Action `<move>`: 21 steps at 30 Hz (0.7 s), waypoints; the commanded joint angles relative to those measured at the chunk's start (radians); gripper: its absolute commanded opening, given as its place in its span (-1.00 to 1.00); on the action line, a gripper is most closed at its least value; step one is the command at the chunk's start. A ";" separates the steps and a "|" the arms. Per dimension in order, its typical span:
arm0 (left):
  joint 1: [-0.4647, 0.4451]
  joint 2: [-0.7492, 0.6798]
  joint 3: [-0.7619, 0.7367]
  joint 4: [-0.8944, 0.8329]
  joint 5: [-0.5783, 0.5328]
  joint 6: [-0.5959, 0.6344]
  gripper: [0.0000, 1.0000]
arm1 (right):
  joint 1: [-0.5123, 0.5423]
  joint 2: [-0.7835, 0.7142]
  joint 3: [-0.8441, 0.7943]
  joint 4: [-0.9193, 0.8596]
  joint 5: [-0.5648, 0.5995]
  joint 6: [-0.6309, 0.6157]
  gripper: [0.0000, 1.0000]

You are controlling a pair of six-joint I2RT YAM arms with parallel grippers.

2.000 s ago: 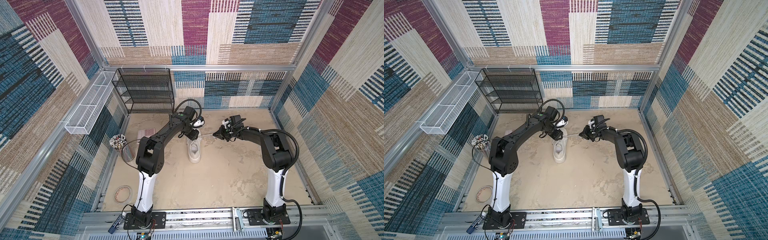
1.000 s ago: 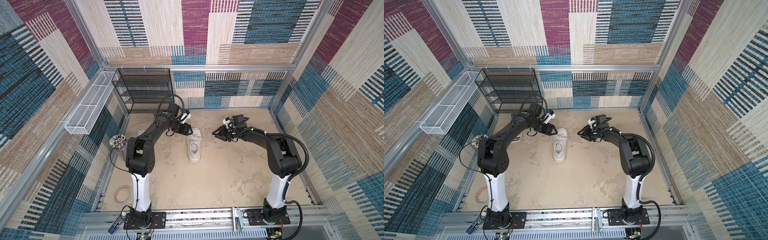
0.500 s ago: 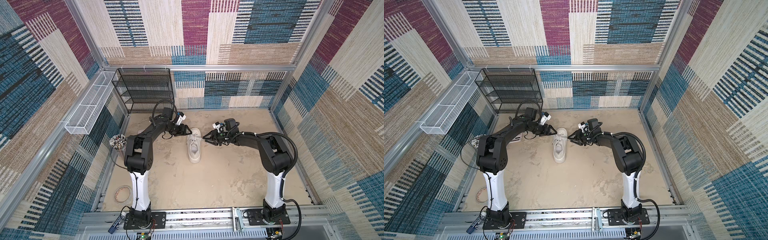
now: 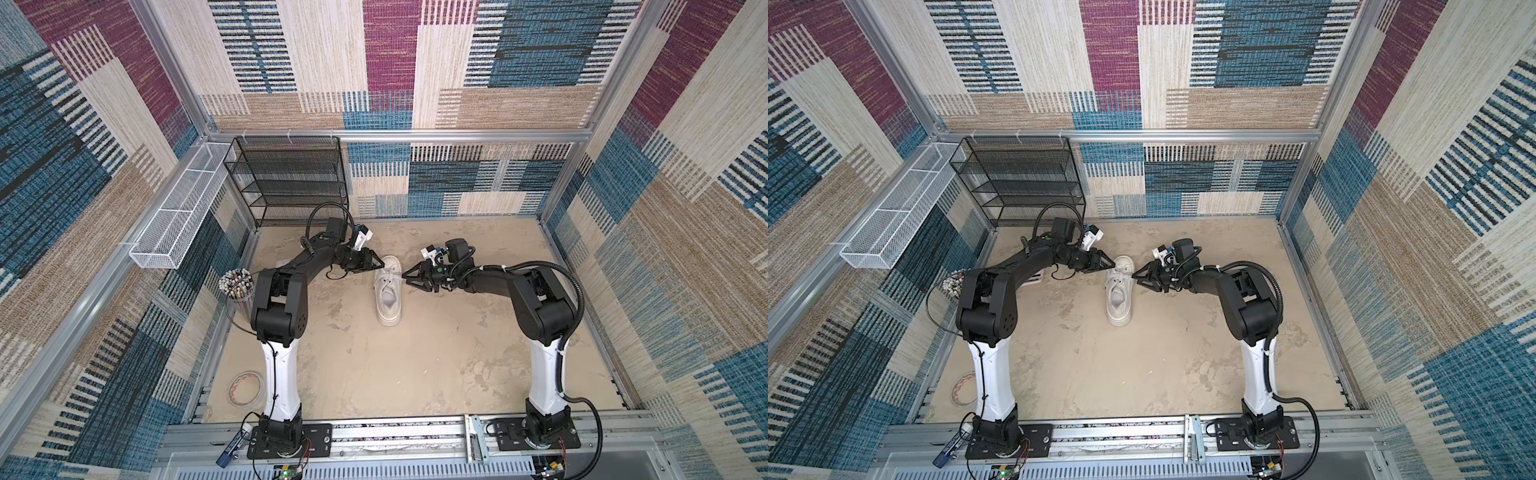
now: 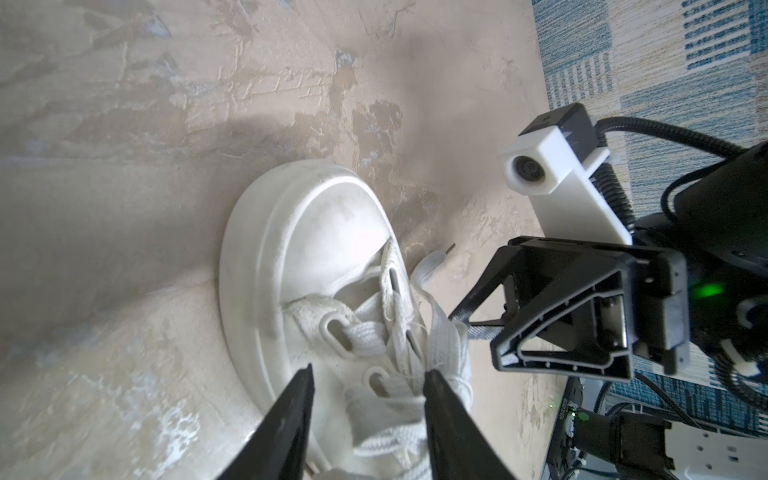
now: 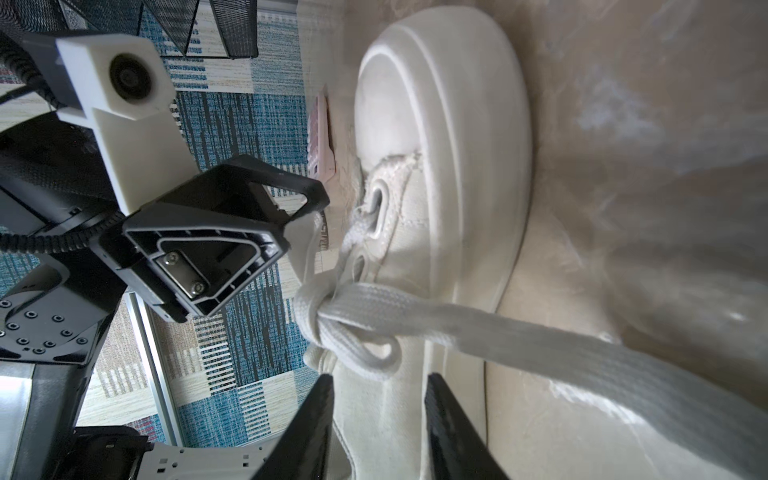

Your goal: Tie the shoes

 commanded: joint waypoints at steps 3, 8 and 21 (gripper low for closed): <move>0.001 -0.003 -0.003 0.020 0.033 -0.017 -0.29 | 0.007 0.025 0.027 0.067 -0.031 0.028 -0.21; 0.001 -0.004 -0.008 0.010 0.036 -0.014 -0.65 | 0.011 0.045 0.055 0.068 -0.041 0.028 -0.24; 0.003 -0.043 -0.024 0.004 0.026 -0.012 -1.00 | 0.019 0.040 0.046 0.057 -0.039 0.015 -0.40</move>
